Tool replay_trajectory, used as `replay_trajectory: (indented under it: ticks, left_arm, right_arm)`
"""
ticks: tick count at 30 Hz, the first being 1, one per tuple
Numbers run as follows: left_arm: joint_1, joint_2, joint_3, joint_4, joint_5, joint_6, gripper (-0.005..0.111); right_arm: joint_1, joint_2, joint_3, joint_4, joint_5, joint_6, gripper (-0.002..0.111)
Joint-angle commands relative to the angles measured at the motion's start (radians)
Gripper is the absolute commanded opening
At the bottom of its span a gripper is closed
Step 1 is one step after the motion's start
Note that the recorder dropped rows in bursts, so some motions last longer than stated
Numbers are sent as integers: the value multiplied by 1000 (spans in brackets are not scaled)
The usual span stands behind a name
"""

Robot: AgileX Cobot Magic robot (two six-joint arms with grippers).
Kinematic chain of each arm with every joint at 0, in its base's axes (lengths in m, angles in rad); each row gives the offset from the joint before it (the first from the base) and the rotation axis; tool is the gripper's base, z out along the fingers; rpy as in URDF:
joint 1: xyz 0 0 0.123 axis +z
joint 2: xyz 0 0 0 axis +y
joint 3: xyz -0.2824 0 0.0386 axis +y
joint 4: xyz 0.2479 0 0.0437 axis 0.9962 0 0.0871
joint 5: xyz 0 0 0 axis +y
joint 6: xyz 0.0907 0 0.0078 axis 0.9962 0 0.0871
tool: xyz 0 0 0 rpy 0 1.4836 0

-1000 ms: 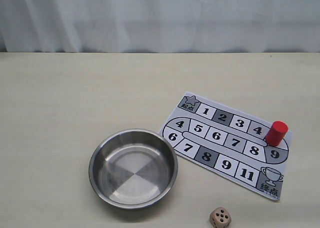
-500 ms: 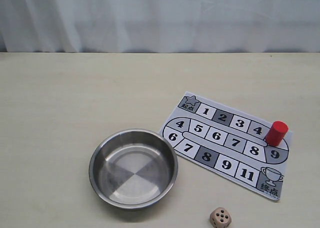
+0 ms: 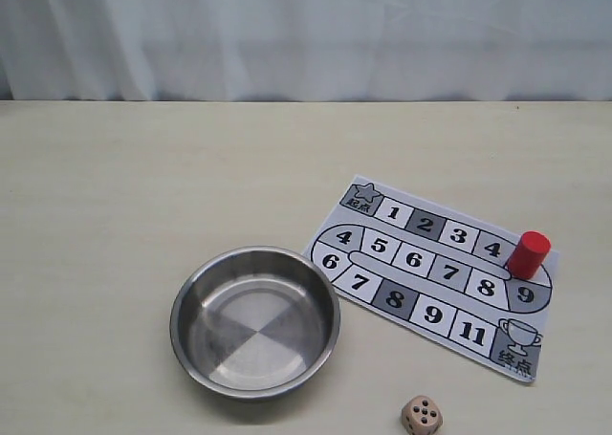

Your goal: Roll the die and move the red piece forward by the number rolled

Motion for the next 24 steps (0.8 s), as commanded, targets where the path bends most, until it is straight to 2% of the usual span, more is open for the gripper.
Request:
replay_trajectory:
  ticks: [1, 7, 13, 24]
  left_arm:
    - [-1, -1, 2, -3, -12, -5, 0]
    - [-1, -1, 2, -3, -12, -5, 0]
    - [-1, -1, 2, -3, -12, -5, 0]
    - [-1, -1, 2, -3, -12, -5, 0]
  right_arm:
    - [-4, 1, -22, 2, 37, -2, 4]
    - [-4, 1, -4, -5, 79, -5, 4]
    - [-4, 1, 139, -26, -12, -12, 4]
    - [-4, 1, 555, -28, -425, -10, 4]
